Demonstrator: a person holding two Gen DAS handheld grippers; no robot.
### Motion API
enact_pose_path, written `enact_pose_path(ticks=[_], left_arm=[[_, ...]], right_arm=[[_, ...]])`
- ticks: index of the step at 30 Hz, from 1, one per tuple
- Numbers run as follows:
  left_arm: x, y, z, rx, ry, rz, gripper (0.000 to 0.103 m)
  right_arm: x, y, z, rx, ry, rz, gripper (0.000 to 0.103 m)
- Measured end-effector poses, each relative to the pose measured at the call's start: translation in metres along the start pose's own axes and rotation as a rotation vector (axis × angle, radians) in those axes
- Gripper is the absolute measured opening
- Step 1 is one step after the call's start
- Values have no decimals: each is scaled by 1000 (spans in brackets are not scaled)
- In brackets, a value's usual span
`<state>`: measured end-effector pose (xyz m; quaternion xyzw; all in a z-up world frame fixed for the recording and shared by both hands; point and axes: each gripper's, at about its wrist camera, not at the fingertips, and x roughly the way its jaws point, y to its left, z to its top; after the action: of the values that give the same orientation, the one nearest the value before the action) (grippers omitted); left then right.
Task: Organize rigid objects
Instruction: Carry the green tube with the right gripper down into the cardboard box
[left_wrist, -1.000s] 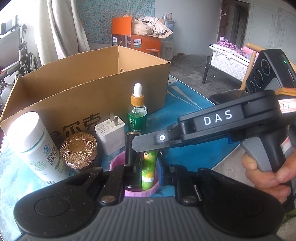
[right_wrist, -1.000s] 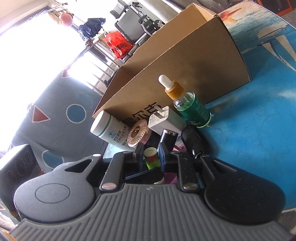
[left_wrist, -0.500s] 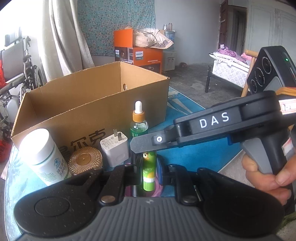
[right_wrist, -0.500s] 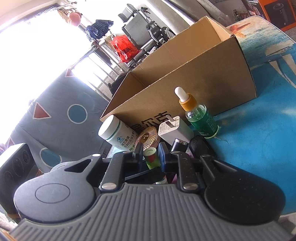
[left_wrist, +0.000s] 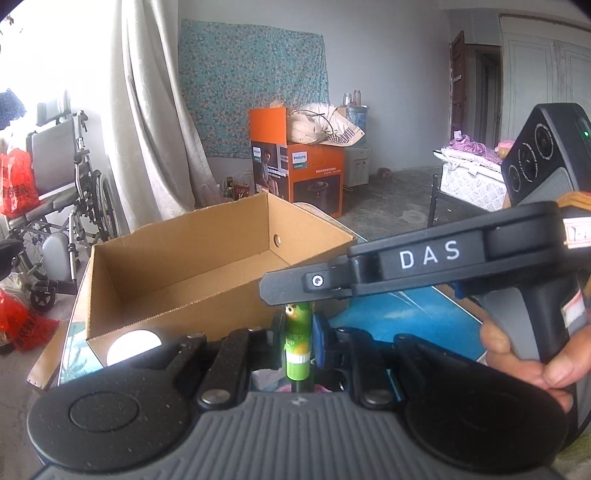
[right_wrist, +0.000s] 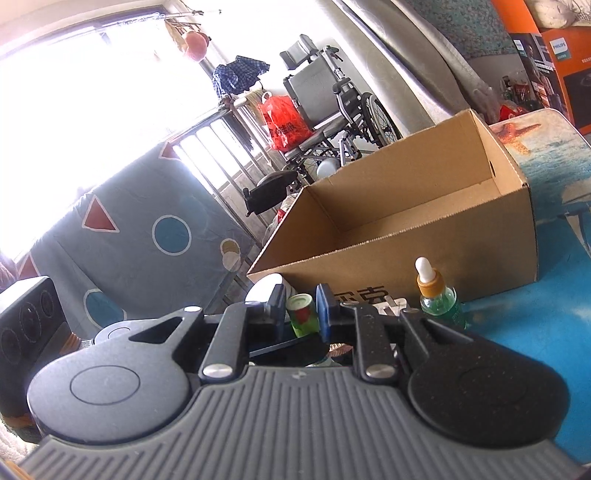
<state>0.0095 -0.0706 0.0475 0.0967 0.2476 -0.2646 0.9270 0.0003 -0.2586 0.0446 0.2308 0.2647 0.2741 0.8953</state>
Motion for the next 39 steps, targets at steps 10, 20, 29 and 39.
enact_pose_path(ticks=[10,20,29,39], left_arm=[[-3,45,57,-94,-38,115,16],[51,122,78,-258,99,130,16],[107,172,67,-336,225,135,16],[124,187,62,-328,260,151,18]], right_arm=[[39,48,89,-131,34,51,17],[169,34,158,-5,353,28,15],[266,-12,160,120,553,-20,15],[355,-56,138,200,742,-60,15]])
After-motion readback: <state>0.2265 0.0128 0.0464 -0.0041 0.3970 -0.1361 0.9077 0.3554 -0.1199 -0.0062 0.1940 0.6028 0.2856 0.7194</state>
